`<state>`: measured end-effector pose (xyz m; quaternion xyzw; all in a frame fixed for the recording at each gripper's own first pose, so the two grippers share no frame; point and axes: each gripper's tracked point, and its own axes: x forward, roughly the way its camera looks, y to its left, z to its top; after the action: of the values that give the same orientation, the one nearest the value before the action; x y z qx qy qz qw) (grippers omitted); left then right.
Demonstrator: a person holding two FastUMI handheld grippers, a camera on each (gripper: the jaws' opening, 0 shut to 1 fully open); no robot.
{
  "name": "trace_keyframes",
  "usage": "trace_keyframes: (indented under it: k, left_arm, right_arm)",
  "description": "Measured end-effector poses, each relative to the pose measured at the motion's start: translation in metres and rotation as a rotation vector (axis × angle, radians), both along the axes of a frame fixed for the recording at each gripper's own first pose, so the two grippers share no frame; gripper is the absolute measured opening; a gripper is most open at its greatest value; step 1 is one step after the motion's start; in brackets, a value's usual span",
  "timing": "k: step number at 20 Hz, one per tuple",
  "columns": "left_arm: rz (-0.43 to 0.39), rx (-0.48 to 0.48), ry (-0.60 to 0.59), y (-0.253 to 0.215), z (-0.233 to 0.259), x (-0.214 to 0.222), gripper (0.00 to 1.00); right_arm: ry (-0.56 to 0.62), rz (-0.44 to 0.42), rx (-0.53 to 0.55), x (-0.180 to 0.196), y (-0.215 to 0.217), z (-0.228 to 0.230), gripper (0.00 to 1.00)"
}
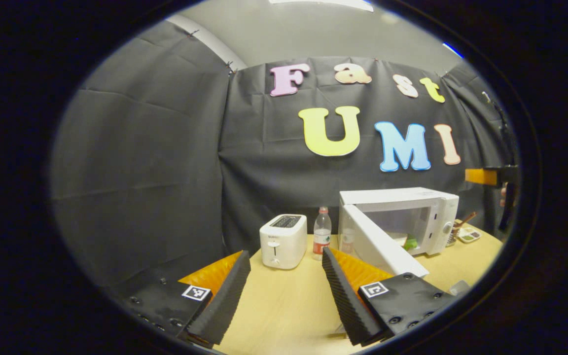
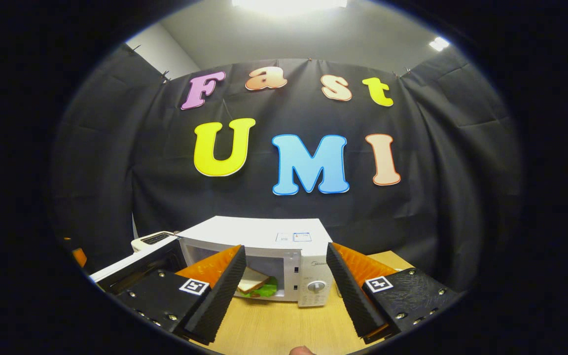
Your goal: Open the microwave oven with the left hand, put the food in, and close the microwave oven.
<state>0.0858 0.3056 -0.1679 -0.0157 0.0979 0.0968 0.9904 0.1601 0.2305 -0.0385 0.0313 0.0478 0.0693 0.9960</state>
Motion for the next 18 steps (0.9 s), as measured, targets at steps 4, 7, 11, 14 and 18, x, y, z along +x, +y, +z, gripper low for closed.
trace_keyframes:
  k: [4, 7, 11, 14, 18]
  left_arm:
    - [0.023, -0.006, 0.018, -0.007, -0.012, -0.012, 0.93]
    - [0.04, -0.012, 0.054, -0.01, -0.027, -0.025, 0.7]
    - [0.07, -0.019, 0.101, -0.013, -0.045, -0.035, 0.21]
    - [0.097, -0.021, 0.123, -0.015, -0.05, -0.044, 0.18]
    - [0.041, -0.051, 0.15, -0.044, -0.064, -0.035, 0.07]
  right_arm:
    - [-0.018, 0.003, 0.009, -0.037, -0.024, 0.018, 0.99]
    - [-0.018, 0.013, 0.013, -0.054, -0.038, 0.02, 0.99]
    - [-0.005, -0.003, 0.014, -0.068, -0.061, 0.016, 0.99]
    - [-0.016, -0.019, 0.026, -0.075, -0.079, 0.022, 0.99]
    - [-0.031, -0.031, 0.032, -0.084, -0.099, 0.027, 0.99]
